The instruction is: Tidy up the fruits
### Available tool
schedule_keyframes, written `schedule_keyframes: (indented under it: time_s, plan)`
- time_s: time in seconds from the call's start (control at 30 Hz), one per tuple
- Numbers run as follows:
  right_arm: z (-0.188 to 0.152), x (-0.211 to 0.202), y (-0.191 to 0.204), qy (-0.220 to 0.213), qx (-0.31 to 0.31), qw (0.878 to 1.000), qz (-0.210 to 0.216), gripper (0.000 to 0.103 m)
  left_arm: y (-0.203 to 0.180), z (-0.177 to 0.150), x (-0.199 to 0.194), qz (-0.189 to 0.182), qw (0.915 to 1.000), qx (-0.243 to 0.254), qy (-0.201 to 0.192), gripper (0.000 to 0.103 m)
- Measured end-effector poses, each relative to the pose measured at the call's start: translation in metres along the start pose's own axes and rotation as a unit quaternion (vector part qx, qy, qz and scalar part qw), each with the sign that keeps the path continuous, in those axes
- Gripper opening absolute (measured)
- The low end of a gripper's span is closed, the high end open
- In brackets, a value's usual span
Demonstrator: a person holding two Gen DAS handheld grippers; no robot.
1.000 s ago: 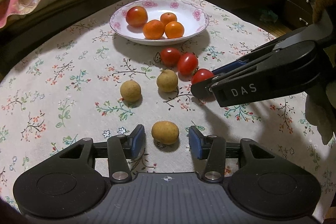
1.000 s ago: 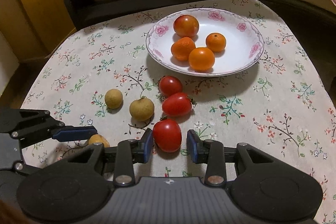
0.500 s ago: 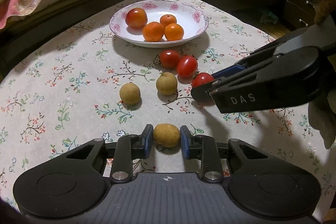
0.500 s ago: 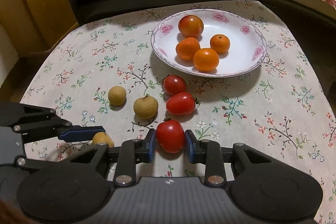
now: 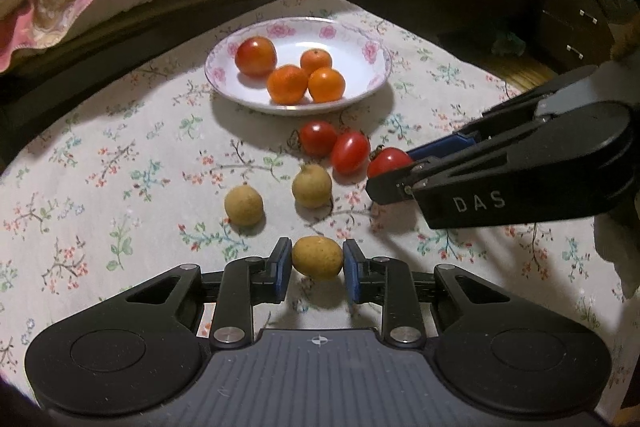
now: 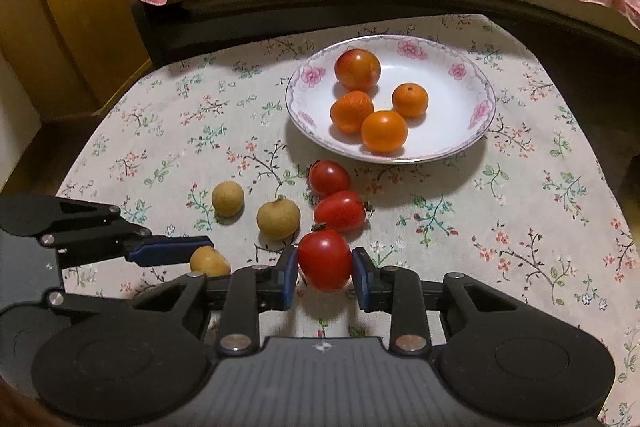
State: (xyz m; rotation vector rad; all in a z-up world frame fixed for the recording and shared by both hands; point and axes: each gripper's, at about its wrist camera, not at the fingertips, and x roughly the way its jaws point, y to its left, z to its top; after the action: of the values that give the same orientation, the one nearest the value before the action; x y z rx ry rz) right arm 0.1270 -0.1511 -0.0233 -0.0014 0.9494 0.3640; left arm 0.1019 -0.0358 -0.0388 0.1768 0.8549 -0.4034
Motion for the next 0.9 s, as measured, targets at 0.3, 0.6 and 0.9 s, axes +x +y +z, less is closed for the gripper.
schedule_keyframes:
  time_s: [0.3, 0.6, 0.9]
  plan:
    - [0.003, -0.005, 0.0, -0.01, 0.003, 1.0, 0.003, 0.033, 0.004, 0.013, -0.003, 0.009, 0.9998, -0.008, -0.017, 0.035]
    - [0.005, -0.011, -0.007, -0.016, 0.012, 1.0, -0.001, 0.033, 0.008, 0.02, -0.004, 0.015, 0.9995, -0.012, -0.025, 0.035]
    - [0.004, -0.013, -0.005, -0.017, 0.01, 1.0, 0.004, 0.033, 0.012, 0.028, -0.006, 0.017, 0.999, -0.019, -0.035, 0.035]
